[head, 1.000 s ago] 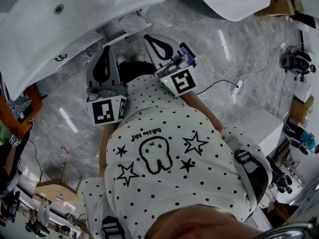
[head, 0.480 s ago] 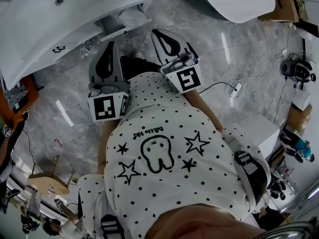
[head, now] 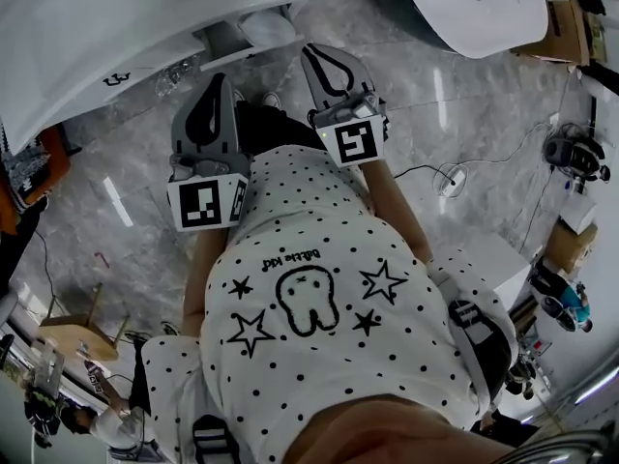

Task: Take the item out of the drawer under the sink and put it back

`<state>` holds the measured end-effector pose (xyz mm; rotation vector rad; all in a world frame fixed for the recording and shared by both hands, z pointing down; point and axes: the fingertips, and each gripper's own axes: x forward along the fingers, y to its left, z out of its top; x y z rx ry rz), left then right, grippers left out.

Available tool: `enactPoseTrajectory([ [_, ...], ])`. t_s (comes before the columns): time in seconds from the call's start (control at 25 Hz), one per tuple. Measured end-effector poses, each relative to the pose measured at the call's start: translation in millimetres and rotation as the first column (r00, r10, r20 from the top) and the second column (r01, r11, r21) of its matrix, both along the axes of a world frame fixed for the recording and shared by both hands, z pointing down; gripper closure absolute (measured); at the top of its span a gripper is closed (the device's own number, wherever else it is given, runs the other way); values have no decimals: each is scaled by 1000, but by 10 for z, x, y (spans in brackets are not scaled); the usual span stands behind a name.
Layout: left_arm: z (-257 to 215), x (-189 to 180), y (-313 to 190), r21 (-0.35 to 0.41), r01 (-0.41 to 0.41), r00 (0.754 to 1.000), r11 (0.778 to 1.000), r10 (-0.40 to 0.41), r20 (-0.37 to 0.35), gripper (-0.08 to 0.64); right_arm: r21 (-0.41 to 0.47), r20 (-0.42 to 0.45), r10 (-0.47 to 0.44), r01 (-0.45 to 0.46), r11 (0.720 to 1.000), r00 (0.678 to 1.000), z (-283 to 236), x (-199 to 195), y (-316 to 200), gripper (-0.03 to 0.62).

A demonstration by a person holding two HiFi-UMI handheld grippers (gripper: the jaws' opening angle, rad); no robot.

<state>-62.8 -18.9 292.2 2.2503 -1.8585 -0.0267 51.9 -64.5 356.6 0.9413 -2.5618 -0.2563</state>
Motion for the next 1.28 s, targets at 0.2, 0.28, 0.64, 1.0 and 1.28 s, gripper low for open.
enactPoseTrajectory([
  [0.2,87,-73,-68,-25,23,1000,999,-23,1,555,11,-117,-73,75,997,990,331,-43,-135,495],
  [0.28,124,-91,-85,-35,29,1000,999,-29,-2,555,1,-177,-94,96,995,980,500,-31,-183,491],
  [0.64,360,-88,-111,-77,25,1000,997,-26,-9,555,-5,-445,-218,240,971,869,1233,-124,-284,434],
  [1.0,630,-129,-234,-110,48,999,993,-50,-15,555,-109,-550,-293,280,954,782,2216,-255,-316,416],
  [1.28,763,-120,-371,-121,48,998,992,-53,-37,555,-184,-584,-306,245,952,752,2754,-246,-437,416],
])
